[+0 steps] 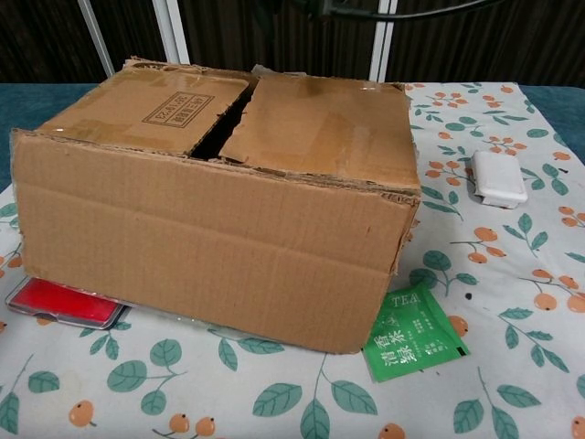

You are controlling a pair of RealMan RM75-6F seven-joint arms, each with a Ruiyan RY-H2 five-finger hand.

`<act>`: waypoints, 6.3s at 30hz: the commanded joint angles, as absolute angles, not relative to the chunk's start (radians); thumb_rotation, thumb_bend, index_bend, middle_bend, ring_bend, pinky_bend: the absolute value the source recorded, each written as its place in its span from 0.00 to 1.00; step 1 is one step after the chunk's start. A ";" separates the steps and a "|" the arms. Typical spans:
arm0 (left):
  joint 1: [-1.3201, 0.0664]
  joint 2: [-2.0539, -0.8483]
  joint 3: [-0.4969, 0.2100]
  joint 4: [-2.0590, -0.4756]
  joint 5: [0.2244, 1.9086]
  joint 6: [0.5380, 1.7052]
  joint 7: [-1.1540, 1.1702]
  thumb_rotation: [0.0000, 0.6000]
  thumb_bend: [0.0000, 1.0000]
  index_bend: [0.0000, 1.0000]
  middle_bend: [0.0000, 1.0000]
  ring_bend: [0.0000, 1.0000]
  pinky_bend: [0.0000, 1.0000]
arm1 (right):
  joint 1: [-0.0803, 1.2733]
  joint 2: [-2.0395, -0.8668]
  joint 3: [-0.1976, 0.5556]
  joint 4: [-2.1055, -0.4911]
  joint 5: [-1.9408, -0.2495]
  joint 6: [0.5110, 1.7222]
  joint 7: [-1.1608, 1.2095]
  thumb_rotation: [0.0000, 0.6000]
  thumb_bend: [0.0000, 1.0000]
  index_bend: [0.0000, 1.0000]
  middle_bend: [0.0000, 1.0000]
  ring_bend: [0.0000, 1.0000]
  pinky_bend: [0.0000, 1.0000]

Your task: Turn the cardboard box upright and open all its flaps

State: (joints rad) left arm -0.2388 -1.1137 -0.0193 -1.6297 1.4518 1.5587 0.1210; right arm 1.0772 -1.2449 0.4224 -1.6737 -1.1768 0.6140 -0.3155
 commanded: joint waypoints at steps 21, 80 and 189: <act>-0.228 -1.118 -0.048 -1.611 1.439 1.508 0.085 1.00 0.21 0.00 0.00 0.00 0.00 | 1.279 -1.450 0.344 -1.456 -1.154 0.498 -0.262 1.00 1.00 0.56 0.40 0.30 0.30; -0.205 -1.105 -0.078 -1.657 1.476 1.487 0.042 1.00 0.21 0.00 0.00 0.00 0.00 | 1.435 -1.163 0.200 -1.657 -1.023 0.514 -0.538 1.00 1.00 0.77 0.60 0.31 0.30; -0.186 -1.122 -0.086 -1.632 1.493 1.478 0.053 1.00 0.21 0.00 0.00 0.00 0.00 | 1.551 -0.587 -0.089 -1.961 -0.744 0.506 -0.694 1.00 1.00 0.64 0.43 0.20 0.25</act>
